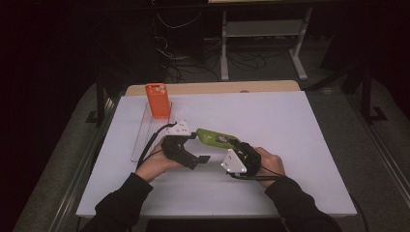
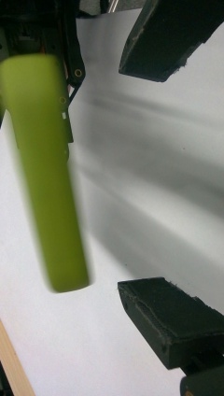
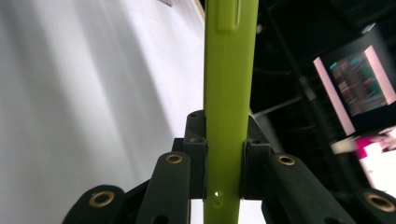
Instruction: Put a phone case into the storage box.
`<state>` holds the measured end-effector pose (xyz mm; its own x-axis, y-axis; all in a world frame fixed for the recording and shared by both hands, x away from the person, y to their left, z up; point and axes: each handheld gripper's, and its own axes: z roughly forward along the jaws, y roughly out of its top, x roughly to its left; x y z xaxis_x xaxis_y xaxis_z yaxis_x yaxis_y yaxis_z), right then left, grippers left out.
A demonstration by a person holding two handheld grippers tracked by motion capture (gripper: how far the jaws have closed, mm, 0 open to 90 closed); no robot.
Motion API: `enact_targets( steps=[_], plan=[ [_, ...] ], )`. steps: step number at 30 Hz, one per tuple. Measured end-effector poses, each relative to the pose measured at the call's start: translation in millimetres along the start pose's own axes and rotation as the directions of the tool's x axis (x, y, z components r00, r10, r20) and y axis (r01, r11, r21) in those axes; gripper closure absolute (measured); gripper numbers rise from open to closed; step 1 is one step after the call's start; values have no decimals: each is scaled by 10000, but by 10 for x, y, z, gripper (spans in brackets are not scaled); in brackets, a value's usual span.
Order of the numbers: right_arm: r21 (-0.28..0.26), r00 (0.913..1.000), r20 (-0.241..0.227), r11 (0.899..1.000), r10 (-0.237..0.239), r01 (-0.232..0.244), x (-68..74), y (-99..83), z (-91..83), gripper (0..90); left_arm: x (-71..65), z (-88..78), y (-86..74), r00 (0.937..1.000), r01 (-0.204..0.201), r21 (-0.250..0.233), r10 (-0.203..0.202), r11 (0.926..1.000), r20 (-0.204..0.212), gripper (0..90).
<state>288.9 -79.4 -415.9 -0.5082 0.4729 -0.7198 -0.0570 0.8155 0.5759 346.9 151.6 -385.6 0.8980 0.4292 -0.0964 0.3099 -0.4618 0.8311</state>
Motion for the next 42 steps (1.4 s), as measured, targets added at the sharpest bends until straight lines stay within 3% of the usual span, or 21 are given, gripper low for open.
enact_targets(
  steps=[2,6,9,14,15,17,18,19,20,21,24,25,27,29,34,36,37,39,40,42],
  plan=[
    [39,9955,-355,9962,876,-875,-30,-1,6,756,10,-14,6,9999,-38,26,38,10000,-107,0],
    [150,9815,-853,9852,1714,-1707,-103,-19,19,756,27,-30,8,9996,134,-57,-136,9999,-254,0],
    [271,9519,-1323,9610,2763,-2752,-140,-27,26,756,37,-36,14,9989,73,-60,-75,10000,-469,0],
    [452,8741,-2058,8966,4399,-4406,-229,-52,34,756,16,-37,19,9974,317,-151,-326,9994,-642,0],
    [560,8518,-2240,8788,4735,-4738,-244,-58,34,755,20,-39,23,9970,336,-183,-348,9993,-687,0],
    [686,8194,-2507,8538,5155,-5161,-273,-81,43,755,21,-39,30,9962,492,-334,-515,9982,-709,0],
    [804,7983,-2631,8369,5418,-5415,-279,-90,48,756,22,-44,35,9956,547,-380,-575,9978,-747,0],
    [880,7869,-2719,8286,5539,-5529,-291,-104,55,756,20,-42,40,9946,645,-513,-683,9966,-781,0],
    [964,7685,-2820,8139,5743,-5729,-300,-112,59,756,22,-45,47,9939,707,-592,-753,9957,-808,0],
    [1007,7563,-2910,8049,5860,-5848,-312,-125,67,756,26,-51,56,9933,751,-668,-806,9949,-834,0],
    [1195,7010,-3208,7614,6369,-6371,-336,-143,76,756,43,-65,85,9902,942,-1017,-1037,9903,-931,0],
    [1281,6703,-3324,7359,6635,-6649,-337,-140,73,756,41,-66,92,9881,1115,-1182,-1228,9867,-931,0],
    [1381,6413,-3450,7129,6853,-6876,-346,-148,75,756,44,-68,116,9848,1317,-1440,-1460,9808,-937,0],
    [1413,6428,-3443,7146,6843,-6851,-341,-141,73,756,46,-70,149,9834,1328,-1547,-1496,9790,-1023,0],
    [1459,6272,-3464,7005,6976,-6985,-327,-123,85,755,48,-55,228,9804,1503,-1842,-1704,9713,-989,0],
    [1402,6257,-3428,6967,7008,-7035,-318,-108,90,755,49,-42,249,9802,1568,-1818,-1755,9708,-918,0],
    [1370,6270,-3435,6978,6992,-7031,-316,-104,92,755,47,-30,260,9788,1679,-1931,-1867,9667,-839,0],
    [1436,6146,-3475,6879,7082,-7114,-310,-89,85,756,57,-20,278,9786,1751,-2015,-1928,9637,-718,0],
    [1352,6175,-3479,6895,7054,-7115,-313,-86,86,756,58,-8,288,9780,1794,-2122,-1975,9606,-674,0],
    [1350,6061,-3529,6798,7128,-7209,-316,-80,86,755,62,2,310,9775,1848,-2158,-2021,9588,-608,0]
  ],
)
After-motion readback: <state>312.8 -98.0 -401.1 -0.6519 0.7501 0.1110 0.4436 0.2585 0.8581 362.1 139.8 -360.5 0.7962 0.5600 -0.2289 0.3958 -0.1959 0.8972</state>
